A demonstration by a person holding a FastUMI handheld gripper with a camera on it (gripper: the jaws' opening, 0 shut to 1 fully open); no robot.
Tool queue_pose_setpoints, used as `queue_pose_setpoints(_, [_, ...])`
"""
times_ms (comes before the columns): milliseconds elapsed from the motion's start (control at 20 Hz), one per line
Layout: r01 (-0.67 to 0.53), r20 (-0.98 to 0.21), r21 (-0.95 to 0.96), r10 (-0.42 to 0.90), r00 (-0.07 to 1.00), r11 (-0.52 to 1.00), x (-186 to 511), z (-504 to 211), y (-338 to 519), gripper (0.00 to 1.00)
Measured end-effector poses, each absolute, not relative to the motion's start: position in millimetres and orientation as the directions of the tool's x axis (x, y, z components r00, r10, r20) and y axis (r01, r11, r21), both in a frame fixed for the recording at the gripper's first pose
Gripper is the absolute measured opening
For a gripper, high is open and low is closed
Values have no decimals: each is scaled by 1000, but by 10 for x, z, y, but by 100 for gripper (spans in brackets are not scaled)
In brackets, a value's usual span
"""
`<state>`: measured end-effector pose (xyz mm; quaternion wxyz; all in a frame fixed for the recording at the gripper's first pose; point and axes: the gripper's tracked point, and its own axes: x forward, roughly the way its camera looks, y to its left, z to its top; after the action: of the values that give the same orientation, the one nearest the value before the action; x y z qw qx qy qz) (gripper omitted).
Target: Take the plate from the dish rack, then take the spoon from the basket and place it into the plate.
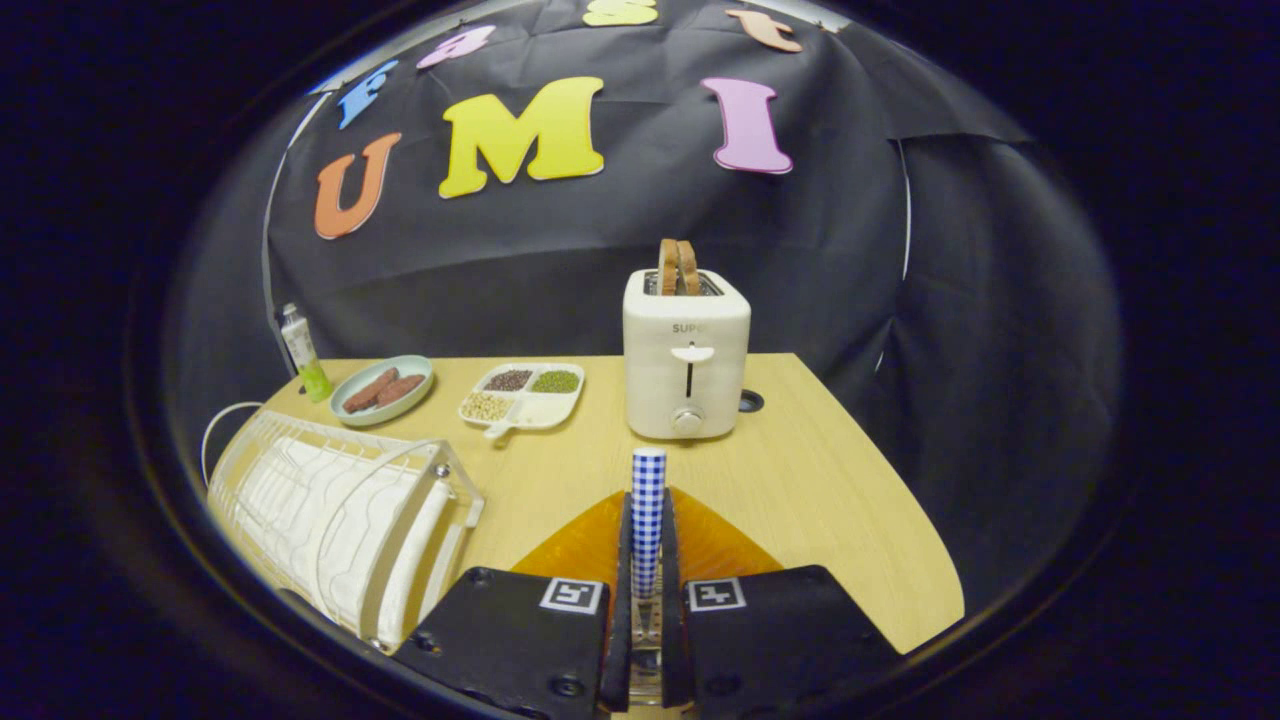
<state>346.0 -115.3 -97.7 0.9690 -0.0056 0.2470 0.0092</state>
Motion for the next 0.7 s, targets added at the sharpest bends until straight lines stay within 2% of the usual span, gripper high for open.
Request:
queue_pose_setpoints(300, [8,-348,-40,-21,937,999,3215,-417,-1144,16])
queue_pose_setpoints(700, [-42,-120,-28,38,992,999,2373,841,-690,16])
